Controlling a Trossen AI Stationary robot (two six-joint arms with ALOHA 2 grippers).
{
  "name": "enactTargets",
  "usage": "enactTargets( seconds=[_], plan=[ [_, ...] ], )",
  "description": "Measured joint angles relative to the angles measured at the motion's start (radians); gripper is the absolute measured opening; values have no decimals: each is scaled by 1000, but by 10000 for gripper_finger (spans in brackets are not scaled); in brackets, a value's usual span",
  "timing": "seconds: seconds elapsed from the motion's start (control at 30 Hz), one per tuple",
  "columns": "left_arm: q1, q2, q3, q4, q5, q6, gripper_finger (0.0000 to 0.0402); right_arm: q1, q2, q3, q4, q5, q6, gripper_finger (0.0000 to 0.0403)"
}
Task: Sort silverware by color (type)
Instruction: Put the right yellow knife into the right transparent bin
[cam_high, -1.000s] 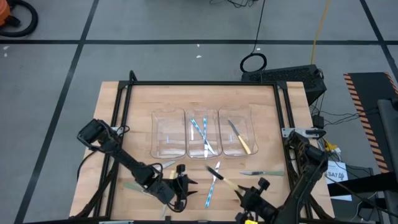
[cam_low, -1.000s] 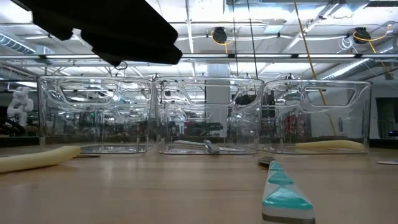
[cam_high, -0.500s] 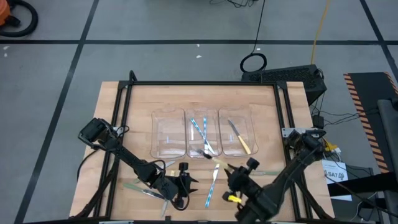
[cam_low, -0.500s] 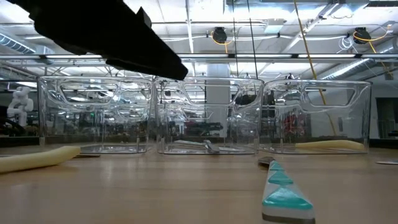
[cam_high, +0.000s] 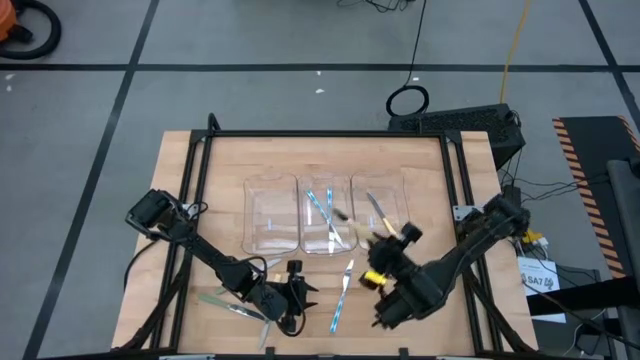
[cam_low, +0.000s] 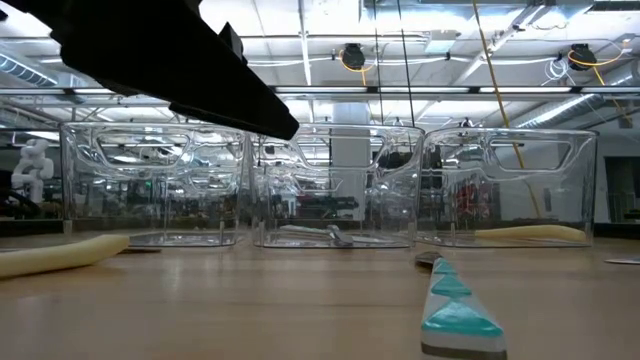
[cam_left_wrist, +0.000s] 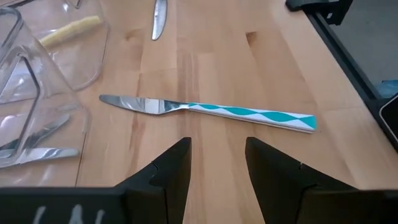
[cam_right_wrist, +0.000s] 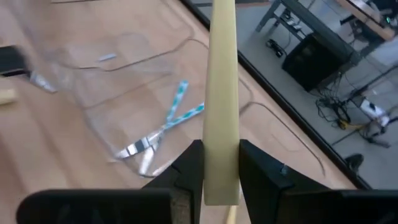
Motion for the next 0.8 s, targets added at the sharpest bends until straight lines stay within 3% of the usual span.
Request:
enactTargets(
  seconds=[0.17, 0.37, 0.6, 0.8],
  plan=[
    [-2, 0, 0, 2, 1, -23, 161, 0, -153, -200, 32, 0, 116, 74],
    [-2, 0, 0, 4, 1, -68, 161, 0, -322, -458, 242, -2, 129, 75],
    [-2, 0, 0, 10, 1, -79, 161, -18, -440, -720, 430, -6, 193, 75],
    [-1, 0, 0, 12, 0, -80, 161, -62, -481, -862, 542, -85, 221, 75]
  ],
)
